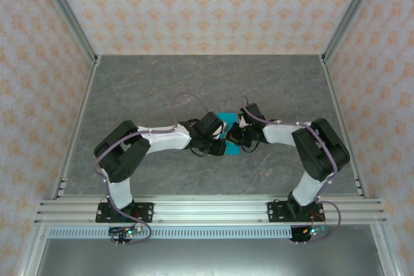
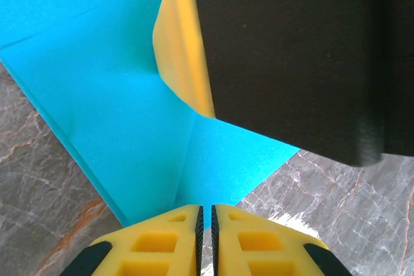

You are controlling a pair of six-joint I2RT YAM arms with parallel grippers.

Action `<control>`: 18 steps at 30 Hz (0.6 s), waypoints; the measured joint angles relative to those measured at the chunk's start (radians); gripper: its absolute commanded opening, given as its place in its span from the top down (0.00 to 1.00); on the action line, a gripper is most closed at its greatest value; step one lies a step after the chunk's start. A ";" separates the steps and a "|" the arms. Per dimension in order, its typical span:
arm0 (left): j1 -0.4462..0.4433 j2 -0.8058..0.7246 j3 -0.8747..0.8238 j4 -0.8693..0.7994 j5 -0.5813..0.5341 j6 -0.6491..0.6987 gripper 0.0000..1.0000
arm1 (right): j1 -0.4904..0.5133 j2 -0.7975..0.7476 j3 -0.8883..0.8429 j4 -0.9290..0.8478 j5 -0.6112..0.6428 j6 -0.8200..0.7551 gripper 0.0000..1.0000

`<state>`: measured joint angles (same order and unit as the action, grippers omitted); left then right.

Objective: Fold a paper plane with a square sheet of paper (fold left side to right side)
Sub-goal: Fold the triangle a second time at the center of the table.

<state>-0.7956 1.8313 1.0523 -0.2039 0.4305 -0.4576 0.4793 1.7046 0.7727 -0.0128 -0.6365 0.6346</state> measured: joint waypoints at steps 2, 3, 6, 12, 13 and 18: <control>0.000 0.005 0.000 0.000 0.000 -0.006 0.86 | 0.000 0.000 0.000 0.000 0.000 -0.001 1.00; 0.001 0.005 0.000 0.000 0.000 -0.010 0.86 | 0.000 0.000 0.000 0.000 0.000 -0.001 1.00; 0.008 0.005 -0.001 0.006 -0.001 -0.017 0.86 | 0.000 0.000 0.000 0.000 0.000 -0.001 1.00; 0.024 0.005 -0.024 0.041 0.000 -0.033 0.86 | 0.000 0.000 0.000 0.000 0.000 -0.004 1.00; 0.024 0.005 -0.031 0.046 0.000 -0.037 0.87 | 0.000 0.000 0.000 0.000 0.000 -0.004 1.00; 0.026 0.005 -0.052 0.077 0.004 -0.051 0.86 | 0.000 0.000 0.000 -0.001 0.000 -0.005 1.00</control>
<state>-0.7692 1.8366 1.0004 -0.1265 0.4347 -0.5091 0.4793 1.7046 0.7727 -0.0135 -0.6365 0.6300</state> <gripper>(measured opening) 0.135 0.048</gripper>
